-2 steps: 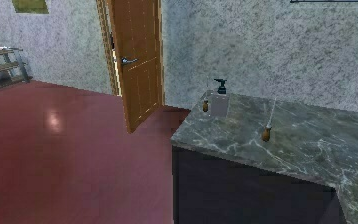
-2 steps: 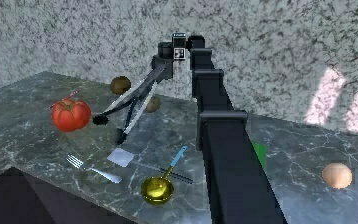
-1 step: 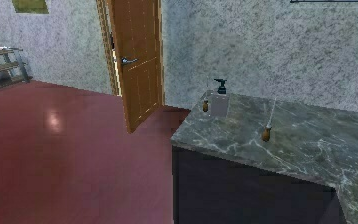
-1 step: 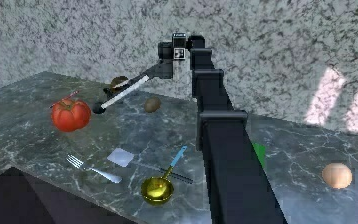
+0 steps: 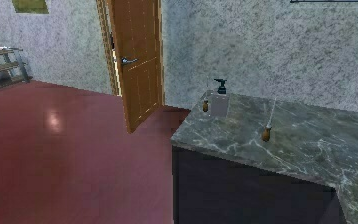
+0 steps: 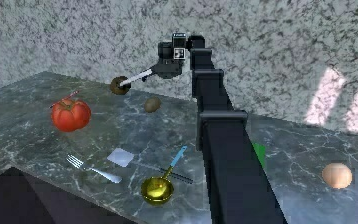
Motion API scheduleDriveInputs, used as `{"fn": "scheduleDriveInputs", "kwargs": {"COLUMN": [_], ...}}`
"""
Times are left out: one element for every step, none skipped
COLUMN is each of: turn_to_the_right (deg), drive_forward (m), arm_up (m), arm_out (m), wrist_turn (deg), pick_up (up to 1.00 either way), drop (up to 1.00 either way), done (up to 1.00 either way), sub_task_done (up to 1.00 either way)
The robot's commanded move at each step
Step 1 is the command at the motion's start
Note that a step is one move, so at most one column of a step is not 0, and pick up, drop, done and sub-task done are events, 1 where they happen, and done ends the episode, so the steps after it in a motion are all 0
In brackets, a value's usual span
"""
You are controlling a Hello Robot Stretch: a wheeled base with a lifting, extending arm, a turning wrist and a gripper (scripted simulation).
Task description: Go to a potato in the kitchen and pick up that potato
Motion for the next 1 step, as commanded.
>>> {"fn": "scheduleDriveInputs", "kwargs": {"turn_to_the_right": [0.0], "drive_forward": [0.0], "arm_up": [0.0], "arm_out": [0.0], "wrist_turn": [15.0], "pick_up": [0.0], "drop": [0.0], "done": [0.0], "sub_task_done": [0.0]}}
